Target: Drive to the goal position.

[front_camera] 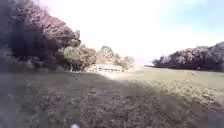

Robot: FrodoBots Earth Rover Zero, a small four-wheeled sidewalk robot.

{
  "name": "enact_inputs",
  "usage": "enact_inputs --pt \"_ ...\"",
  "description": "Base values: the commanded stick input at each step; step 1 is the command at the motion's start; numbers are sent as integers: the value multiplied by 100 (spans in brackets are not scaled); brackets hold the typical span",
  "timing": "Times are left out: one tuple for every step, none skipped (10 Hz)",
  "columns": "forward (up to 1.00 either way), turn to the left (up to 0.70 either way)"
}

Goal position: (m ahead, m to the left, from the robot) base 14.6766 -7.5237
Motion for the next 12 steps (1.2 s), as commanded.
enact_inputs --pt "85 -34" --pt "85 -34" --pt "85 -21" --pt "85 -9" --pt "85 -1" --pt "85 0" --pt "85 0" --pt "85 0" --pt "85 0" --pt "85 0" --pt "85 0" --pt "85 0"
